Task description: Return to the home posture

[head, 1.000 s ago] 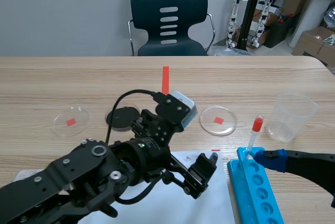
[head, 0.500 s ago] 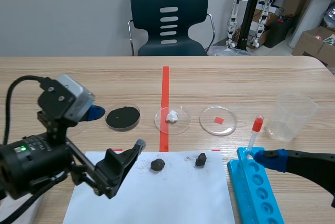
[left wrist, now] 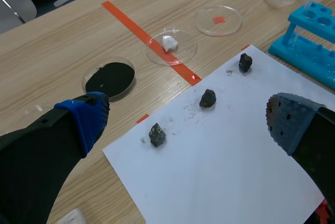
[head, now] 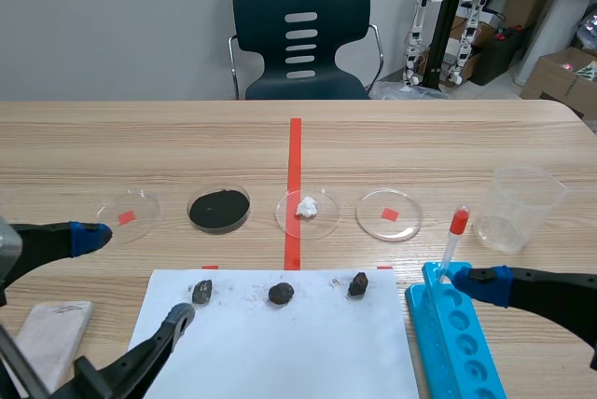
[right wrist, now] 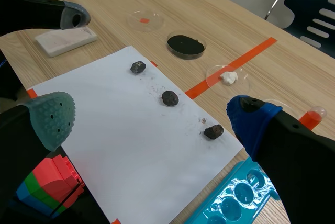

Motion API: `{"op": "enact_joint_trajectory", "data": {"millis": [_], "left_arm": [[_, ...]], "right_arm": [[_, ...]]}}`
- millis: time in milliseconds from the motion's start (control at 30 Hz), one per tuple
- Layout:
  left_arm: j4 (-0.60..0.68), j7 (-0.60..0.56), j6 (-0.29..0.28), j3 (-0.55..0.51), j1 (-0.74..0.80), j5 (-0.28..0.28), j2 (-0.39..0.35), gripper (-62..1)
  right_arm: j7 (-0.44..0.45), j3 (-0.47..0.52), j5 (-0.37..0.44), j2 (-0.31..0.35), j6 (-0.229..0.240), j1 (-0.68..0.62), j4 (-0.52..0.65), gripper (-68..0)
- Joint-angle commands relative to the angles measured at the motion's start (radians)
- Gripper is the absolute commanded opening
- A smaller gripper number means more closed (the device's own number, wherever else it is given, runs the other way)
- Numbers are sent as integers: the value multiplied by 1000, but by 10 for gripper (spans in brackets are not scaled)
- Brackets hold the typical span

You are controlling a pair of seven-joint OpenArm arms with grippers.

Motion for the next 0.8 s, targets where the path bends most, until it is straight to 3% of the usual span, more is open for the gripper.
{"op": "enact_joint_trajectory", "data": {"millis": [0, 200, 367, 767], "left_arm": [[23, -41, 2, -16, 21, -10, 2, 14], [45, -118, 6, -63, 106, -15, 2, 14], [48, -169, 9, -99, 154, -64, 2, 14], [48, -167, 8, -112, 167, -82, 2, 14]], "right_arm": [[15, 9, 11, -3, -4, 1, 23, -69], [15, 9, 11, -3, -4, 1, 23, -69], [15, 9, 11, -3, -4, 1, 23, -69], [15, 9, 11, -3, -4, 1, 23, -69]]}}
